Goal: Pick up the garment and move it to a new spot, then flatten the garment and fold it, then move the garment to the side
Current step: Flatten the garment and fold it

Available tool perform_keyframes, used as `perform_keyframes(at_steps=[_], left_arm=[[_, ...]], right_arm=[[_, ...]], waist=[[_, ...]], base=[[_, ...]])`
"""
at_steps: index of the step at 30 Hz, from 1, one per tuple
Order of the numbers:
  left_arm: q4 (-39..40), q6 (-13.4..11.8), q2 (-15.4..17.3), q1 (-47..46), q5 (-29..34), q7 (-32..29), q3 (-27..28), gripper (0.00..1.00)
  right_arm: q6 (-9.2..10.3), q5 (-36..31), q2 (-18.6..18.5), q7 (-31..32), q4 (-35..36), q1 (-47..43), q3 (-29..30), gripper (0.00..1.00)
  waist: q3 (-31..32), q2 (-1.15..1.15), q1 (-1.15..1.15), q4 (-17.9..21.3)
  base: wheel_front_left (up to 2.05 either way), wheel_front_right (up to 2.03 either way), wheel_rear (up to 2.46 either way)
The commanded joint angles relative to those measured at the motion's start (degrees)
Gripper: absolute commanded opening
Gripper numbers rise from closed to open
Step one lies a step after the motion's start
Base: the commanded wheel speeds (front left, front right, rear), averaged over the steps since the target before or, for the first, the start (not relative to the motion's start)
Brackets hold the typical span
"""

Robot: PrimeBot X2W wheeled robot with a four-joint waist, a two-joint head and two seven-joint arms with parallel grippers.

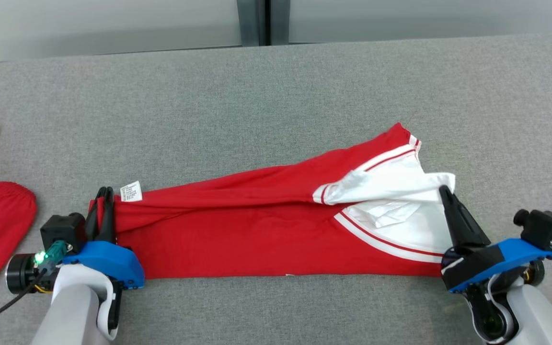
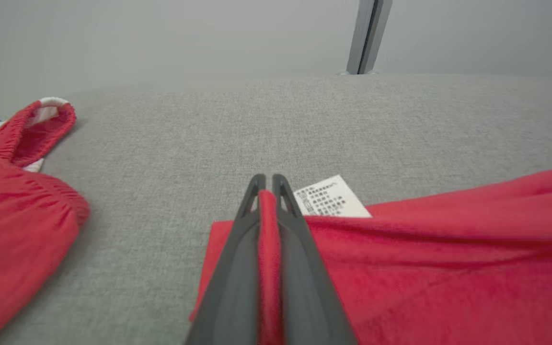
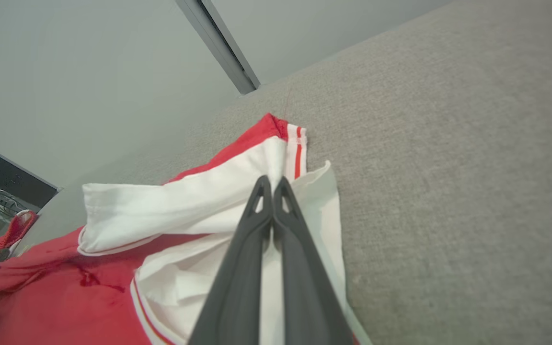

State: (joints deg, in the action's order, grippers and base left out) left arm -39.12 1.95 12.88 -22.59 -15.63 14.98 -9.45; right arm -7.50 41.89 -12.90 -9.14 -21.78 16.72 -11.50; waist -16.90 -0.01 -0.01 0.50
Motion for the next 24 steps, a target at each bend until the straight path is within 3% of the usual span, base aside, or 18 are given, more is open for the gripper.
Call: perform_keyframes(at_steps=[1, 6, 7, 8, 9, 10, 17, 24], left_arm=[[0.8, -0.5, -0.2, 0.6, 0.3, 0.3, 0.8, 0.0], [3.1, -1.0, -1.5, 3.9, 1.2, 0.3, 2.9, 0.0], [4.1, -1.2, -1.7, 4.5, 1.6, 0.3, 3.5, 0.13], [5.2, -1.4, -2.0, 5.2, 1.9, 0.3, 4.1, 0.77], [6.1, -1.9, -2.5, 6.1, 2.2, 0.3, 4.9, 1.0], [7.3, -2.1, -3.0, 7.0, 2.4, 0.3, 5.7, 1.0], [14.3, -2.7, -6.5, 12.9, 4.8, 0.3, 10.1, 1.0], [15.4, -1.2, -8.7, 15.5, 6.4, 0.3, 11.1, 1.0]], right_arm=[[0.02, -0.6, -0.1, 0.1, -0.4, -1.1, 0.7, 0.0], [0.02, -1.3, 0.2, 1.6, -1.1, -2.5, 1.5, 0.0], [0.02, -0.8, 0.4, 2.3, -1.4, -2.8, 1.9, 0.0], [0.02, -0.8, 0.5, 2.9, -1.4, -3.0, 2.2, 0.12], [0.02, -0.4, 0.6, 2.7, -1.3, -3.0, 3.0, 0.41], [0.01, -0.3, 0.8, 2.7, -1.1, -3.2, 3.5, 1.0], [0.01, -2.7, 2.1, 2.4, -0.6, -2.0, 7.4, 1.0], [0.01, -11.5, 4.3, 6.5, -9.7, 0.2, 10.8, 1.0]], waist=[[0.3, 0.01, 0.01, 0.0], [1.3, 0.01, 0.01, -0.6], [1.5, 0.01, 0.01, -0.7], [1.7, 0.01, 0.01, -0.9], [2.0, 0.01, 0.01, -1.1], [2.3, 0.01, 0.01, -1.3], [3.8, 0.01, 0.01, -3.1], [4.7, 0.01, 0.01, -5.8]], base=[[0.0, 0.0, 0.0], [0.0, 0.0, 0.0], [0.0, 0.0, 0.0], [0.0, 0.0, 0.0], [0.0, 0.0, 0.0], [0.0, 0.0, 0.0], [0.0, 0.0, 0.0], [0.0, 0.0, 0.0]])
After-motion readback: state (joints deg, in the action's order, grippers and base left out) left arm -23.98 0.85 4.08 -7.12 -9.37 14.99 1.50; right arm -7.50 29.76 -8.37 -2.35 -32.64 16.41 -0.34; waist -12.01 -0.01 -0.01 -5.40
